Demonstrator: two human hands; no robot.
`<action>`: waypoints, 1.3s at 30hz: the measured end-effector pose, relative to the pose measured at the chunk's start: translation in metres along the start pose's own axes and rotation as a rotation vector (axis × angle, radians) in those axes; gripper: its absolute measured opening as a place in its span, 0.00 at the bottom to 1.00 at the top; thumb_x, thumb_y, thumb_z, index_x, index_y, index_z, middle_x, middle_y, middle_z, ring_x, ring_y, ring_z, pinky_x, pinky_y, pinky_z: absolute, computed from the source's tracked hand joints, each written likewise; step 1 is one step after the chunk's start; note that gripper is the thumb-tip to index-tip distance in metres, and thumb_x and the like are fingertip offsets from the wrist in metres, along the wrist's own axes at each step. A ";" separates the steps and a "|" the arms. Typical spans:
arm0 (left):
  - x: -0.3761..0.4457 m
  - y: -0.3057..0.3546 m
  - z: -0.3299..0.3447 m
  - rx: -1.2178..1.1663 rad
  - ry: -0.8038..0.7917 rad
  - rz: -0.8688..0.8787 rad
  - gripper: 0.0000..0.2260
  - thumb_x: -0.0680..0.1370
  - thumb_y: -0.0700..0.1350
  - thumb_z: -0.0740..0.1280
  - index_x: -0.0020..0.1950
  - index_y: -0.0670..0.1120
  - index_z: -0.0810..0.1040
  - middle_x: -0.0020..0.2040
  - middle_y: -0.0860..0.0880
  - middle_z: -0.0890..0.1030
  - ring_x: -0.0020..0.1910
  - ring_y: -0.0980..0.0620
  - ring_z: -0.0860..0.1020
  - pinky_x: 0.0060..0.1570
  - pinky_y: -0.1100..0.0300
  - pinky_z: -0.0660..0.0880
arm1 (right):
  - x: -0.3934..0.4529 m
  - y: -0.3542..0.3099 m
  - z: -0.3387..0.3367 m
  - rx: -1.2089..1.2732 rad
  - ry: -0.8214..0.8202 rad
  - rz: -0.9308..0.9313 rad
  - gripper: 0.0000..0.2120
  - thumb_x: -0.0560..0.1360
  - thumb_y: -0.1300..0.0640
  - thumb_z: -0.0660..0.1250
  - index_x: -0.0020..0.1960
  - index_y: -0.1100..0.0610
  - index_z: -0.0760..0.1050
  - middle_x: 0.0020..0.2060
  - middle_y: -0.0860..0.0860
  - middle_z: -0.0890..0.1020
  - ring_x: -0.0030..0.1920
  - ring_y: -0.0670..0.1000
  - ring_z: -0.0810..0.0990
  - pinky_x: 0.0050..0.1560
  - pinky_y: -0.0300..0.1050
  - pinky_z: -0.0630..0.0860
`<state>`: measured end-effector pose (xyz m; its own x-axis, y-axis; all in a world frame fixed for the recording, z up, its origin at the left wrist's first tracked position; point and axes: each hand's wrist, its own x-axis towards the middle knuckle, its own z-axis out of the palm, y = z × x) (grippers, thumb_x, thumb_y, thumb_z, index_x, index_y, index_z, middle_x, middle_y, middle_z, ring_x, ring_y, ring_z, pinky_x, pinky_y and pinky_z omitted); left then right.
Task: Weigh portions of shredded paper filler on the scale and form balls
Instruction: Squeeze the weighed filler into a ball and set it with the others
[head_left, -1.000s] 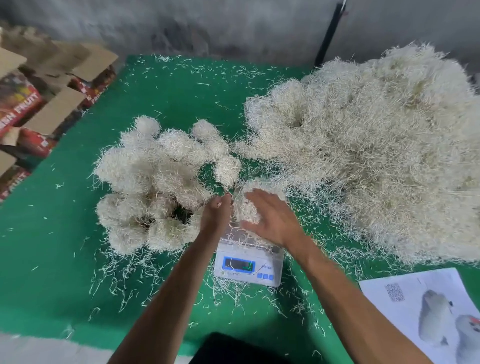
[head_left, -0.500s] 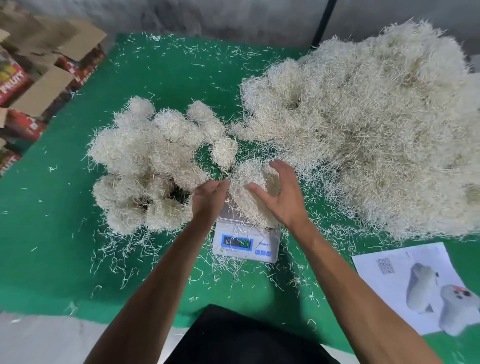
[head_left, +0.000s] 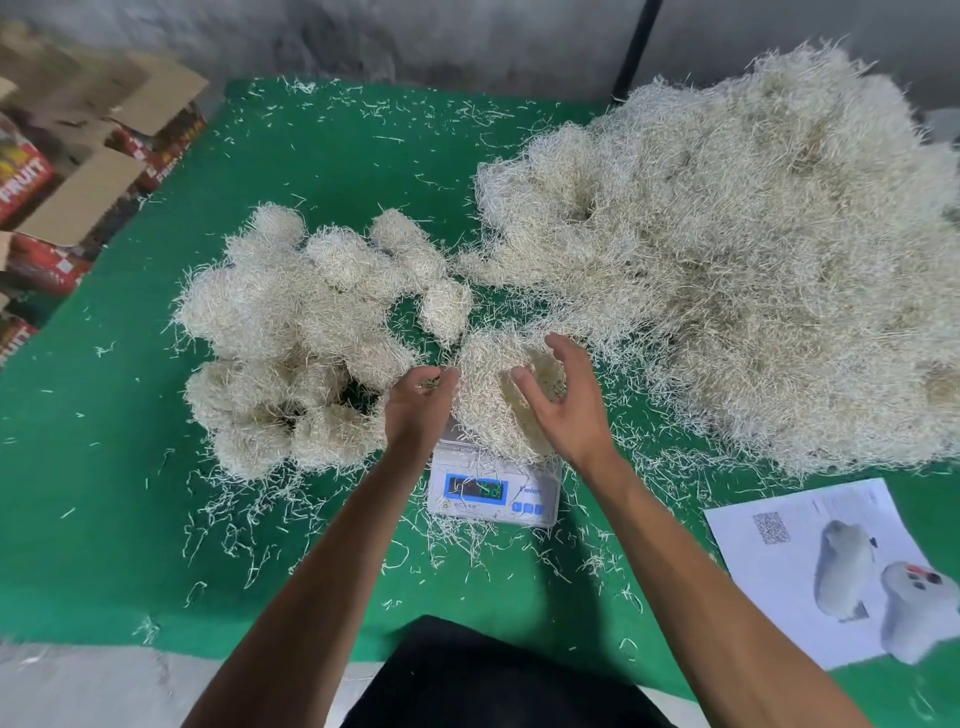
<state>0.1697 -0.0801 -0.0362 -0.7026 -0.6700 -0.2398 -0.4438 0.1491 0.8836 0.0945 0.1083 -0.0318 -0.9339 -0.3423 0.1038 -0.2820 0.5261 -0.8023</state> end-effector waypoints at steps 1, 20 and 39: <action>0.000 0.000 0.001 -0.005 -0.001 0.002 0.16 0.77 0.58 0.71 0.59 0.50 0.80 0.33 0.54 0.79 0.23 0.68 0.73 0.20 0.71 0.69 | -0.001 0.001 0.000 0.008 0.006 0.006 0.41 0.76 0.25 0.62 0.79 0.49 0.64 0.76 0.46 0.68 0.73 0.44 0.68 0.73 0.49 0.66; 0.001 0.049 0.033 0.031 -0.338 -0.253 0.50 0.67 0.83 0.53 0.79 0.52 0.59 0.80 0.44 0.60 0.76 0.40 0.63 0.72 0.32 0.61 | 0.011 0.003 0.015 0.383 -0.154 0.492 0.29 0.85 0.43 0.60 0.81 0.56 0.57 0.49 0.54 0.78 0.39 0.43 0.80 0.36 0.38 0.80; 0.054 0.095 -0.002 -0.356 -0.050 -0.257 0.49 0.69 0.56 0.77 0.81 0.45 0.53 0.78 0.39 0.61 0.73 0.39 0.65 0.68 0.43 0.65 | 0.081 -0.032 -0.040 0.445 0.106 0.210 0.15 0.87 0.52 0.58 0.43 0.53 0.71 0.22 0.43 0.71 0.22 0.39 0.66 0.25 0.39 0.71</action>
<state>0.0908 -0.1042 0.0355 -0.6242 -0.6154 -0.4813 -0.3942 -0.2838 0.8741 0.0192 0.0953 0.0260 -0.9840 -0.1720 -0.0460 0.0137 0.1845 -0.9827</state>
